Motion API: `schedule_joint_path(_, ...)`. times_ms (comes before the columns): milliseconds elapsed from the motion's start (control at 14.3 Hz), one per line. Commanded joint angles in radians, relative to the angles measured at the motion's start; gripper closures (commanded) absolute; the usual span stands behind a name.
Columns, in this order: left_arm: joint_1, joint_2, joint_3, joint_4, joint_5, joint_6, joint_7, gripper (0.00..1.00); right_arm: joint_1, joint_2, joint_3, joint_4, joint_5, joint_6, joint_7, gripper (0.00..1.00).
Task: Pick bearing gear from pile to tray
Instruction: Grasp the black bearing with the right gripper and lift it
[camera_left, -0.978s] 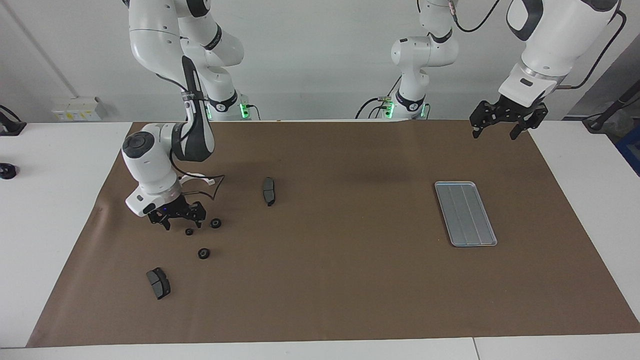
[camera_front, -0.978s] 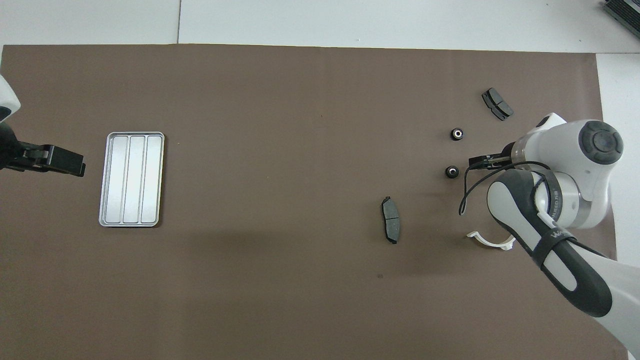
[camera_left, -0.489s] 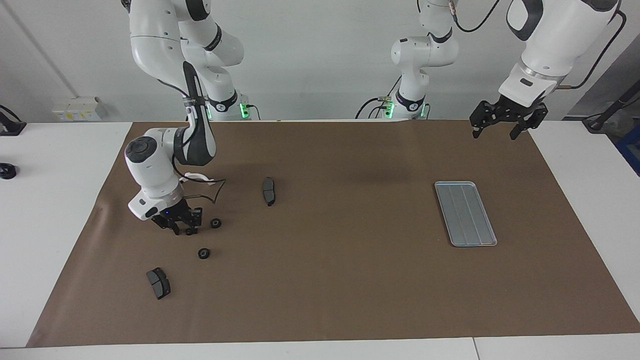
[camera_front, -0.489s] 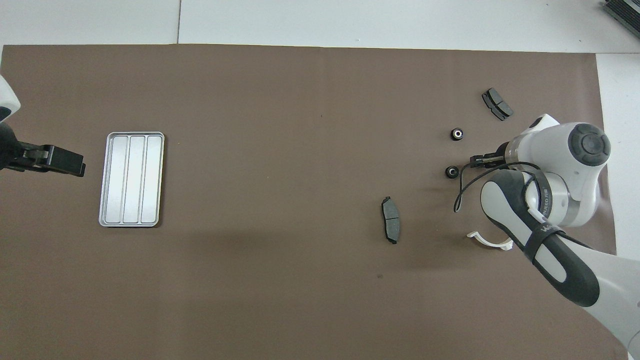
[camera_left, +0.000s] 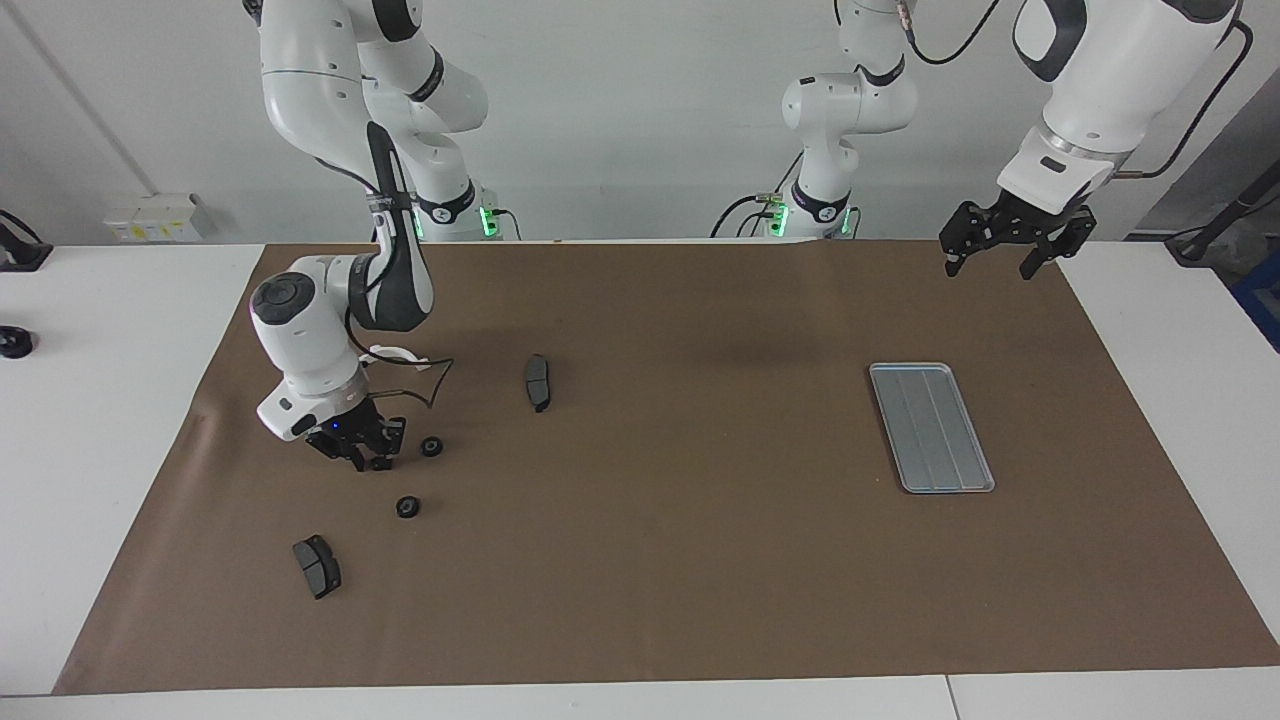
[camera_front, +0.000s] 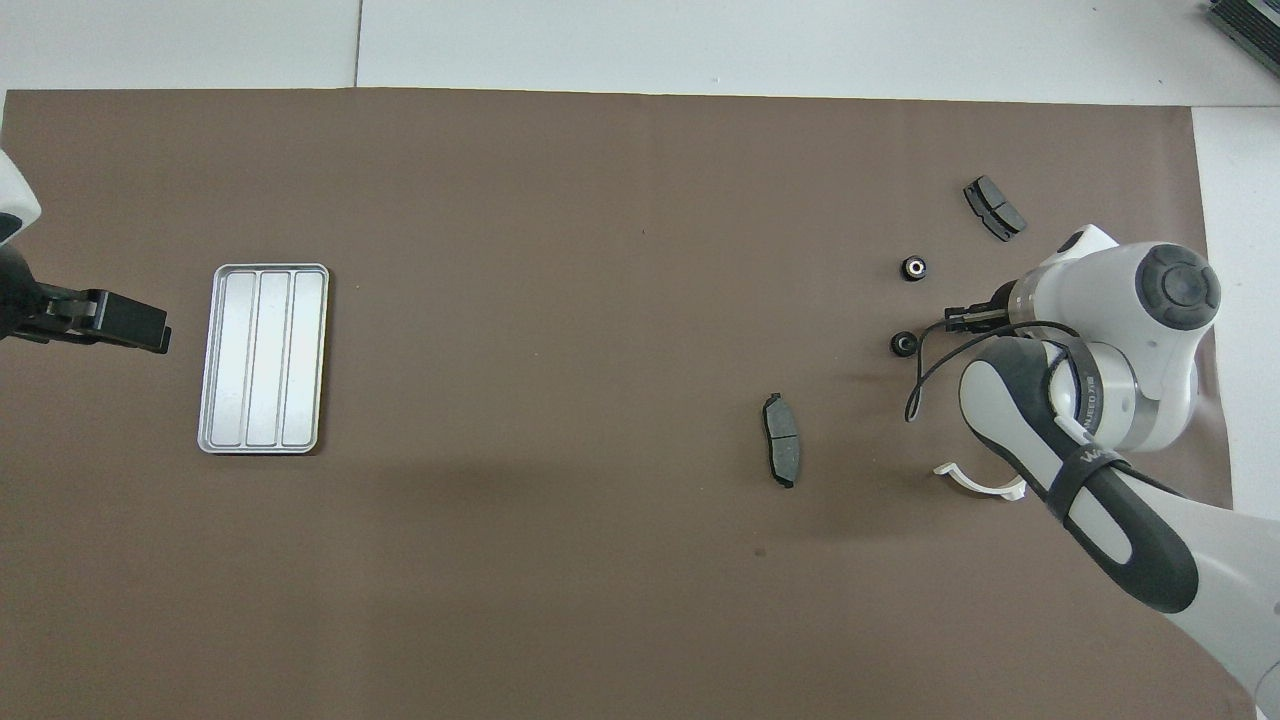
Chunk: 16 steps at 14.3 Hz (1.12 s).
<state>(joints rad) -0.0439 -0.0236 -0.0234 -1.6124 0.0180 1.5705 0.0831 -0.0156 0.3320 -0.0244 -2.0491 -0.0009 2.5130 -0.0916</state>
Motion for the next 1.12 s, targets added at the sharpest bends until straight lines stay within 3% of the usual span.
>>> schedule_joint_path(0, 0.012, -0.026, -0.003, -0.026, -0.012, 0.002, 0.013, 0.00, 0.000, 0.012, 0.003, 0.012, 0.022, 0.015, 0.006, 0.59)
schedule_joint_path(209, 0.010, -0.026, -0.003, -0.027, -0.012, 0.002, 0.013, 0.00, 0.000, 0.012, 0.003, 0.012, 0.022, 0.015, 0.006, 0.71)
schedule_joint_path(349, 0.012, -0.026, -0.003, -0.027, -0.012, 0.002, 0.013, 0.00, 0.002, 0.012, 0.003, 0.012, 0.024, 0.013, 0.007, 1.00)
schedule_joint_path(628, 0.012, -0.026, -0.003, -0.027, -0.012, 0.002, 0.013, 0.00, 0.008, 0.009, 0.003, 0.038, 0.024, -0.019, 0.023, 1.00)
schedule_joint_path(838, 0.012, -0.026, -0.003, -0.026, -0.012, 0.002, 0.013, 0.00, 0.009, -0.036, 0.012, 0.145, 0.022, -0.231, 0.047, 1.00)
schedule_joint_path(1047, 0.012, -0.026, -0.003, -0.026, -0.012, 0.002, 0.013, 0.00, 0.028, -0.071, 0.078, 0.240, 0.016, -0.374, 0.133, 1.00)
